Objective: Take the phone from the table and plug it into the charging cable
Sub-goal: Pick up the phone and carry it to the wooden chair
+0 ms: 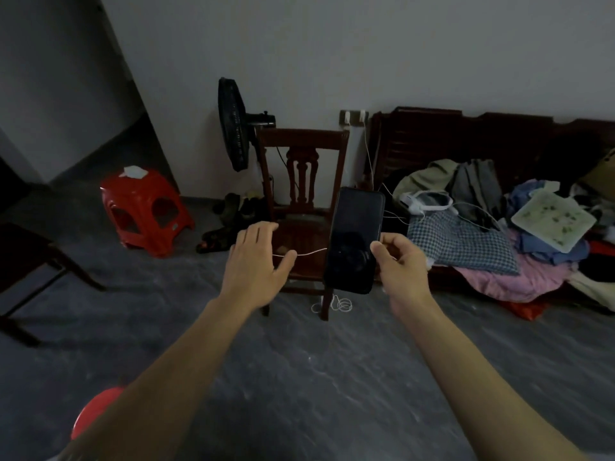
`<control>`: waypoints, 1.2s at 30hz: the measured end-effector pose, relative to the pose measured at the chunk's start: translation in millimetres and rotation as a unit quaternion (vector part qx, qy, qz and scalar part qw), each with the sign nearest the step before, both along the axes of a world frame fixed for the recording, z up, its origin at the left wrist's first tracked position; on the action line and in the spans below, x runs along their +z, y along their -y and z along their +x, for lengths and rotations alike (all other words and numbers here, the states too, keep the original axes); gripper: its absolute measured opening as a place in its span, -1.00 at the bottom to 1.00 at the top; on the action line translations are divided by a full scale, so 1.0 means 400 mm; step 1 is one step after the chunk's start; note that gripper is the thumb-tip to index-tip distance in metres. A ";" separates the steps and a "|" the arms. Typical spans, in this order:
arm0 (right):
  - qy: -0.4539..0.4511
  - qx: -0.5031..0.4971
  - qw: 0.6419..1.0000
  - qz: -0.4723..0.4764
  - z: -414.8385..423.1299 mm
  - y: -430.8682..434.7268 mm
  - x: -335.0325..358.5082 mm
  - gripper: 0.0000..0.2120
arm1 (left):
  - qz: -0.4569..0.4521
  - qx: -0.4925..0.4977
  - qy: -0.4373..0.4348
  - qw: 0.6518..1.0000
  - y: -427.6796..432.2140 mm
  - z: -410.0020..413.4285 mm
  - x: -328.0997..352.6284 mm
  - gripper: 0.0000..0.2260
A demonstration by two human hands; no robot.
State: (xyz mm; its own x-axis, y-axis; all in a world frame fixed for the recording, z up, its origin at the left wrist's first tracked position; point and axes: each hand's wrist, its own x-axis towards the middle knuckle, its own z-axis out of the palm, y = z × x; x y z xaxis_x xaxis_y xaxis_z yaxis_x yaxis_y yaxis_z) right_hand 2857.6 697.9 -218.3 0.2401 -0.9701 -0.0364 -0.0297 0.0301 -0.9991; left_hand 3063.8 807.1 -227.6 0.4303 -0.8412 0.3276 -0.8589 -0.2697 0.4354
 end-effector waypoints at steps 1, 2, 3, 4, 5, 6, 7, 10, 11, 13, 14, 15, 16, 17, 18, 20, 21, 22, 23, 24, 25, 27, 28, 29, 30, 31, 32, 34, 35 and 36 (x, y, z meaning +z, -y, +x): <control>-0.002 0.001 1.000 -0.002 0.031 0.030 0.005 -0.89 | -0.001 0.000 -0.005 1.000 0.033 0.034 0.002 -0.48; -0.005 0.003 1.000 -0.004 0.061 0.061 0.006 -0.90 | -0.002 -0.002 -0.010 1.000 0.067 0.068 0.001 -0.48; -0.012 0.004 1.000 -0.008 0.093 0.093 0.004 -0.90 | -0.006 -0.004 -0.016 1.000 0.102 0.103 -0.002 -0.49; -0.022 0.003 1.000 -0.011 0.126 0.123 0.000 -0.90 | -0.009 -0.006 -0.025 1.000 0.137 0.138 -0.006 -0.49; -0.027 0.001 1.000 -0.012 0.160 0.153 -0.005 -0.91 | -0.010 -0.010 -0.032 0.999 0.172 0.172 -0.013 -0.49; -0.029 -0.002 1.000 -0.010 0.197 0.183 -0.010 -0.91 | -0.008 -0.015 -0.037 0.999 0.207 0.208 -0.022 -0.50; -0.029 -0.006 1.000 -0.008 0.235 0.212 -0.017 -0.91 | -0.007 -0.020 -0.038 0.999 0.242 0.244 -0.033 -0.50; -0.039 -0.025 0.999 -0.010 0.347 0.291 -0.040 -0.87 | -0.003 -0.031 -0.045 0.999 0.339 0.352 -0.062 -0.50; -0.041 -0.030 0.999 -0.011 0.383 0.317 -0.045 -0.88 | 0.003 -0.038 -0.046 0.998 0.369 0.390 -0.068 -0.50; -0.051 -0.038 0.998 -0.009 0.449 0.369 -0.053 -0.91 | 0.018 -0.055 -0.043 0.997 0.429 0.473 -0.077 -0.49; -0.060 -0.043 0.997 -0.010 0.479 0.394 -0.055 -0.92 | 0.027 -0.062 -0.040 0.997 0.459 0.515 -0.080 -0.49; -0.067 -0.051 0.996 -0.010 0.508 0.419 -0.056 -0.92 | 0.035 -0.069 -0.037 0.996 0.491 0.556 -0.082 -0.49; -0.069 -0.058 0.996 -0.011 0.534 0.443 -0.057 -0.91 | 0.041 -0.076 -0.034 0.996 0.522 0.595 -0.084 -0.49; -0.069 -0.065 0.995 -0.011 0.558 0.466 -0.059 -0.91 | 0.044 -0.082 -0.030 0.995 0.553 0.630 -0.086 -0.49; -0.071 -0.070 0.995 -0.011 0.580 0.490 -0.060 -0.91 | 0.045 -0.087 -0.027 0.995 0.585 0.662 -0.087 -0.49; -0.079 -0.076 0.994 -0.011 0.619 0.534 -0.063 -0.91 | 0.045 -0.092 -0.022 0.994 0.638 0.710 -0.094 -0.49; -0.084 -0.076 0.993 -0.009 0.637 0.557 -0.067 -0.92 | 0.047 -0.094 -0.020 0.994 0.663 0.729 -0.100 -0.49; -0.089 -0.076 0.993 -0.007 0.653 0.583 -0.074 -0.92 | 0.051 -0.095 -0.020 0.994 0.687 0.745 -0.108 -0.49; -0.093 -0.075 0.993 -0.005 0.668 0.612 -0.084 -0.92 | 0.056 -0.095 -0.020 0.994 0.712 0.760 -0.116 -0.49; -0.097 -0.073 0.993 -0.005 0.683 0.643 -0.095 -0.92 | 0.061 -0.094 -0.022 0.993 0.736 0.774 -0.125 -0.49; -0.099 -0.072 0.992 -0.006 0.696 0.669 -0.105 -0.92 | 0.067 -0.094 -0.023 0.993 0.753 0.784 -0.132 -0.49; -0.099 -0.069 0.993 -0.005 0.721 0.724 -0.127 -0.92 | 0.080 -0.086 -0.024 0.993 0.789 0.802 -0.145 -0.49; -0.097 -0.067 0.993 -0.001 0.733 0.751 -0.139 -0.91 | 0.087 -0.081 -0.025 0.993 0.807 0.809 -0.151 -0.49; -0.096 -0.063 0.993 0.005 0.741 0.777 -0.152 -0.90 | 0.094 -0.074 -0.027 0.992 0.824 0.815 -0.156 -0.49; -0.098 -0.054 0.994 0.012 0.749 0.804 -0.164 -0.91 | 0.099 -0.068 -0.029 0.992 0.841 0.822 -0.160 -0.49; -0.102 -0.044 0.994 0.018 0.757 0.837 -0.178 -0.91 | 0.104 -0.064 -0.027 0.992 0.862 0.833 -0.166 -0.49; -0.109 -0.035 0.993 0.021 0.763 0.866 -0.190 -0.92 | 0.108 -0.064 -0.019 0.992 0.880 0.844 -0.169 -0.49; -0.116 -0.025 0.993 0.022 0.778 0.917 -0.213 -0.89 | 0.111 -0.065 0.003 0.992 0.912 0.873 -0.175 -0.49; -0.115 -0.024 0.993 0.022 0.787 0.939 -0.225 -0.87 | 0.111 -0.064 0.011 0.992 0.929 0.890 -0.179 -0.49; -0.117 -0.023 0.993 0.025 0.797 0.963 -0.241 -0.86 | 0.112 -0.063 0.014 0.992 0.949 0.907 -0.187 -0.49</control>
